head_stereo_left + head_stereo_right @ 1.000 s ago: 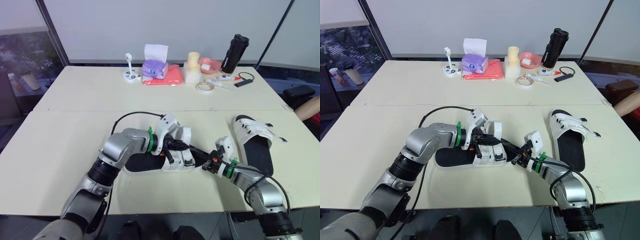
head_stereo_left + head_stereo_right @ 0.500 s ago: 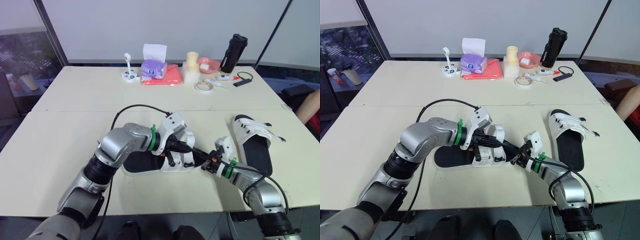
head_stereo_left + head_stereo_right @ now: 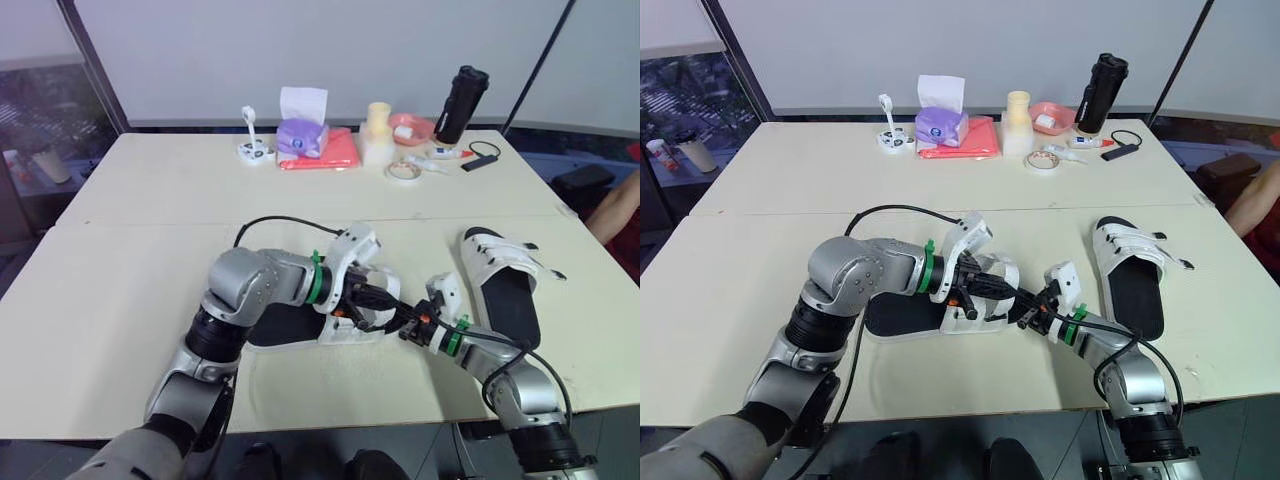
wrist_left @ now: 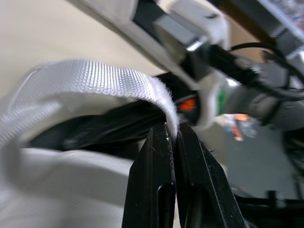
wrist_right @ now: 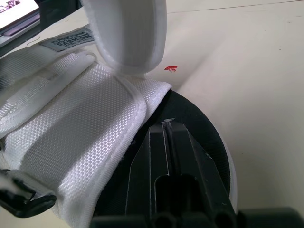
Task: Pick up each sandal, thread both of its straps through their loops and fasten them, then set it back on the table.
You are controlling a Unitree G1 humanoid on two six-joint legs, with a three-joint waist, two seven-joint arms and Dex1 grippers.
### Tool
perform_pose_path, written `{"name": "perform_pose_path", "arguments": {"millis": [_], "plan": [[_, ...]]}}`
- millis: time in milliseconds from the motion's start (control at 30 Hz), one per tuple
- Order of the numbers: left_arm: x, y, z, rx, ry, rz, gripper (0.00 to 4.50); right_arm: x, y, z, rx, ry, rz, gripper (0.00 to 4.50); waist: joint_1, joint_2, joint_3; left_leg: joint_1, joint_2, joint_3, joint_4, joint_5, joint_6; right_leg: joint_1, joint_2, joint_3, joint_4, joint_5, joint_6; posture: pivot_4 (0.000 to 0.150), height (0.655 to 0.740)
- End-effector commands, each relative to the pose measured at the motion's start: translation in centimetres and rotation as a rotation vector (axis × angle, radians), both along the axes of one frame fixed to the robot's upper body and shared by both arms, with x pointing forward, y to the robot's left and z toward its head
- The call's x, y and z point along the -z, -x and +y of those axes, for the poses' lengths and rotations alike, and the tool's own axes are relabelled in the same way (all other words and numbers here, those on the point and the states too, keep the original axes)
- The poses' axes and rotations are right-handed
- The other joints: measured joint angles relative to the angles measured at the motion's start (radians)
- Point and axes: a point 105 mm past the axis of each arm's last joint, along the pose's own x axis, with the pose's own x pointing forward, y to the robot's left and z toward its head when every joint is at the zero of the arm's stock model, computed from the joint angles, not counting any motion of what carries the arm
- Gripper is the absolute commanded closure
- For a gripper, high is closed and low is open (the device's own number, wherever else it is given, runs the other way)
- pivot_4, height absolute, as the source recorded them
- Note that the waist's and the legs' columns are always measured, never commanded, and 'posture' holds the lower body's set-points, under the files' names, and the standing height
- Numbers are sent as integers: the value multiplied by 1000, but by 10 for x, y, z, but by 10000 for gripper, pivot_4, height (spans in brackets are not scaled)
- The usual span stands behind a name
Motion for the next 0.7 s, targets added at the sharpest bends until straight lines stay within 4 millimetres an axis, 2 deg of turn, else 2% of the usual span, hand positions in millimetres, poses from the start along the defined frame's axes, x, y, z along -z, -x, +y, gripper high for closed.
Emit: {"name": "perform_pose_path", "arguments": {"millis": [33,167,300,700], "plan": [[7,-4,6,-8,-97,-128,43999,49,13,-9,50,70,189,45000,-1,0,0,0,0,0,0,0,0,0,0,0,0,0,0,1500,7400],[23,-10,17,11,-199,-266,43999,50,13,-10,50,70,189,45000,0,0,0,1,0,0,-1,0,0,0,0,0,-1,0,0,1500,7400],[27,-11,21,32,-217,-321,43999,50,12,-9,49,71,188,45000,0,0,0,0,0,1,-1,0,0,0,-1,1,-1,0,0,1500,7400],[8,-2,7,92,-78,-377,43999,51,13,-9,52,68,193,45000,0,0,0,0,0,1,-1,0,0,0,-1,1,-1,0,0,1500,7400]]}}
